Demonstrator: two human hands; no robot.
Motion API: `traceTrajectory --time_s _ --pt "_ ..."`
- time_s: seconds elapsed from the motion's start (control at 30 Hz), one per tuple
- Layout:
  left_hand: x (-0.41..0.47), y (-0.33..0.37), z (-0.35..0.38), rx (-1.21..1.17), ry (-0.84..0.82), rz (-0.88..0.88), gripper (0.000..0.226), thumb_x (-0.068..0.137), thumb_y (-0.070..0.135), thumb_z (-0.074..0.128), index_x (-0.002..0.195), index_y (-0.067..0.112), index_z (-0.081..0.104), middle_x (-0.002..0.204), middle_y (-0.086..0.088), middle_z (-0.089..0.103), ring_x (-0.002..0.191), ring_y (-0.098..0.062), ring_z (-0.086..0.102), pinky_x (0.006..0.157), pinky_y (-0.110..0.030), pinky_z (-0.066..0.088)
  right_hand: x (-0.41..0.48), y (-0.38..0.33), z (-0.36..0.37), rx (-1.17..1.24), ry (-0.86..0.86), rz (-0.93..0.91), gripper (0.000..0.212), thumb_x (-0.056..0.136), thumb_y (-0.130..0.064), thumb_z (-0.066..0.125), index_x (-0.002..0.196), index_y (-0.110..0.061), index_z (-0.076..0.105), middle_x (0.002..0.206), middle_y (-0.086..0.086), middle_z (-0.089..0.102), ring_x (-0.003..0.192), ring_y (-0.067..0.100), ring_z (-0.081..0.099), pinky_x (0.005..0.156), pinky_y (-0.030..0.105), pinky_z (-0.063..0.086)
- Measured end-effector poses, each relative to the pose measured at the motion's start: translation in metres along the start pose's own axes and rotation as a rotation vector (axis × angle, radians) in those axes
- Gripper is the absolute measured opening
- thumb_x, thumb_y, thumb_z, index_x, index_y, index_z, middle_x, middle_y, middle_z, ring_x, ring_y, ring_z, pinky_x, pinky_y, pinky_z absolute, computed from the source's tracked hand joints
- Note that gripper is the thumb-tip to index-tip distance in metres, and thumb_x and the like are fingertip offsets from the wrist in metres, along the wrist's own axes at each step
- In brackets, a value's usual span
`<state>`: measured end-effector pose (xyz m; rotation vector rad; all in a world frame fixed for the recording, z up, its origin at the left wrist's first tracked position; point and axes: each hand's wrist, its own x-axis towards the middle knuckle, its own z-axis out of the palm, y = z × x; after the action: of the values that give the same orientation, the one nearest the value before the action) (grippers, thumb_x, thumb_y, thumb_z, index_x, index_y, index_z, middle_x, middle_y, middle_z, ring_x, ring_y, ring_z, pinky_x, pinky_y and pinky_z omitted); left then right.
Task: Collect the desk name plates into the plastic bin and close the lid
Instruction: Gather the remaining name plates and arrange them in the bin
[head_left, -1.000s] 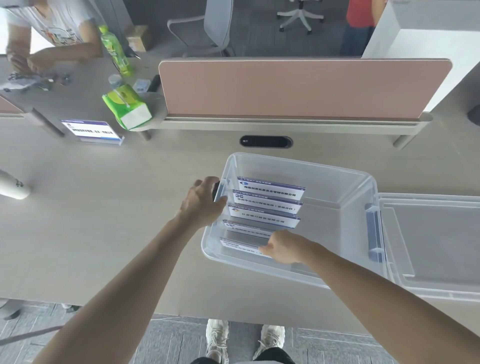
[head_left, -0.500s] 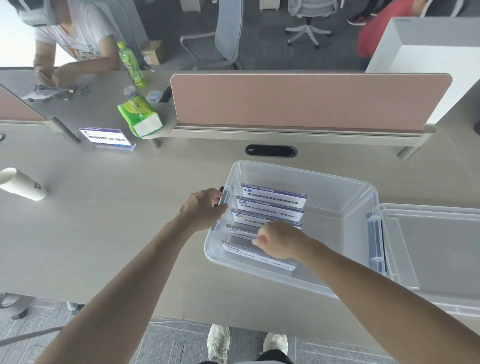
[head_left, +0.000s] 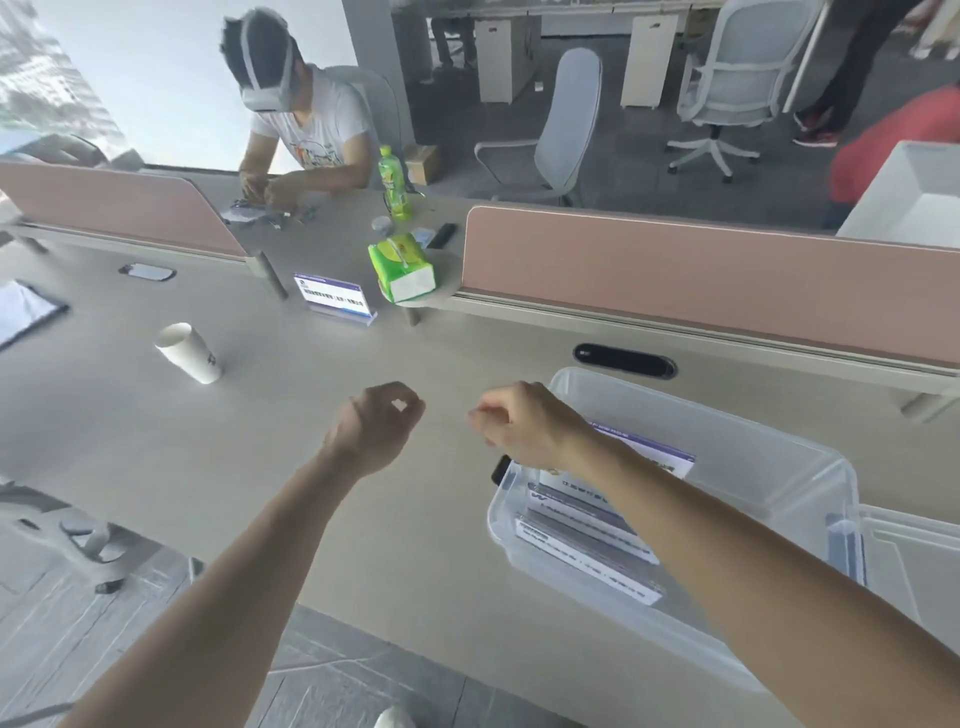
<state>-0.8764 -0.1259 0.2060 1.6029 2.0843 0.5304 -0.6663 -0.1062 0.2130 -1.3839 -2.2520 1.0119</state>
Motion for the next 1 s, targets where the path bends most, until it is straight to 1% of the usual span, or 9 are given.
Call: traceTrajectory --time_s 0.1,0.2,0.27,0.47,0.57,0.63,0.73,0.9,1.0 --pt "0.009 -0.031 -0.022 -0.156 0.029 -0.017 0.02 0.092 0.04 0.06 0.077 0.028 0.065 0.065 0.009 0.058 0.062 -0.021 0.053 0.057 -0.025 0.038 0.017 -0.033 0.017 0.043 0.046 -0.005 0.025 0.091 -0.04 0.055 0.084 -0.02 0.068 0.074 -0.004 0.071 0.068 0.012 0.062 0.07 0.028 0.05" --pt "0.013 -0.063 -0.042 -0.518 0.005 -0.077 0.029 0.093 0.033 0.062 0.069 0.018 0.069 0.057 0.001 0.05 0.052 -0.02 0.043 0.055 -0.026 0.037 0.039 -0.071 0.03 0.099 0.123 0.0 0.022 0.091 -0.037 0.057 0.086 -0.02 0.07 0.071 -0.005 0.07 0.061 0.006 0.06 0.068 0.027 0.051" --pt "0.015 -0.086 -0.059 -0.607 -0.006 -0.095 0.032 0.092 0.034 0.062 0.066 0.016 0.069 0.056 0.001 0.047 0.052 -0.021 0.041 0.056 -0.028 0.037 0.056 -0.097 0.038 0.111 0.158 0.009 0.022 0.092 -0.035 0.057 0.086 -0.019 0.07 0.071 -0.005 0.071 0.056 0.005 0.06 0.064 0.025 0.05" --pt "0.027 -0.132 -0.103 -0.681 0.022 -0.121 0.032 0.09 0.036 0.062 0.066 0.015 0.069 0.06 -0.002 0.048 0.057 -0.022 0.044 0.063 -0.029 0.037 0.093 -0.155 0.077 0.102 0.166 0.049 0.021 0.092 -0.035 0.056 0.088 -0.019 0.069 0.075 -0.008 0.071 0.056 0.007 0.062 0.058 0.021 0.044" --pt "0.034 -0.145 -0.119 -0.718 0.014 -0.106 0.031 0.089 0.034 0.062 0.066 0.015 0.069 0.061 -0.002 0.048 0.058 -0.021 0.043 0.061 -0.03 0.036 0.106 -0.171 0.09 0.062 0.164 0.019 0.017 0.092 -0.032 0.057 0.088 -0.02 0.068 0.073 -0.01 0.07 0.055 -0.004 0.058 0.058 0.019 0.042" --pt "0.039 -0.154 -0.127 -0.723 0.02 -0.113 0.031 0.089 0.034 0.062 0.066 0.015 0.069 0.061 -0.001 0.049 0.058 -0.021 0.043 0.061 -0.03 0.037 0.114 -0.177 0.092 0.062 0.182 -0.001 0.014 0.092 -0.029 0.057 0.089 -0.02 0.068 0.074 -0.009 0.07 0.054 -0.006 0.057 0.059 0.018 0.042" --pt "0.05 -0.162 -0.134 -0.748 0.043 -0.149 0.03 0.09 0.033 0.062 0.068 0.014 0.068 0.061 -0.002 0.048 0.057 -0.021 0.042 0.059 -0.028 0.036 0.129 -0.181 0.089 0.067 0.194 0.003 0.015 0.091 -0.029 0.056 0.089 -0.02 0.068 0.074 -0.009 0.07 0.058 0.001 0.058 0.061 0.02 0.044" --pt "0.069 -0.168 -0.145 -0.805 0.137 -0.204 0.018 0.09 0.029 0.064 0.09 0.011 0.065 0.065 -0.002 0.053 0.054 -0.017 0.045 0.05 -0.023 0.038 0.157 -0.165 0.085 0.107 0.151 -0.008 0.015 0.091 -0.03 0.057 0.08 -0.025 0.067 0.074 -0.01 0.071 0.066 0.005 0.064 0.07 0.025 0.051" --pt "0.081 -0.169 -0.154 -0.797 0.191 -0.223 0.019 0.091 0.028 0.063 0.096 0.009 0.065 0.065 -0.002 0.053 0.053 -0.016 0.045 0.049 -0.022 0.039 0.175 -0.152 0.08 0.157 0.141 -0.03 0.016 0.09 -0.029 0.058 0.076 -0.027 0.066 0.074 -0.01 0.072 0.067 0.003 0.065 0.073 0.027 0.053"
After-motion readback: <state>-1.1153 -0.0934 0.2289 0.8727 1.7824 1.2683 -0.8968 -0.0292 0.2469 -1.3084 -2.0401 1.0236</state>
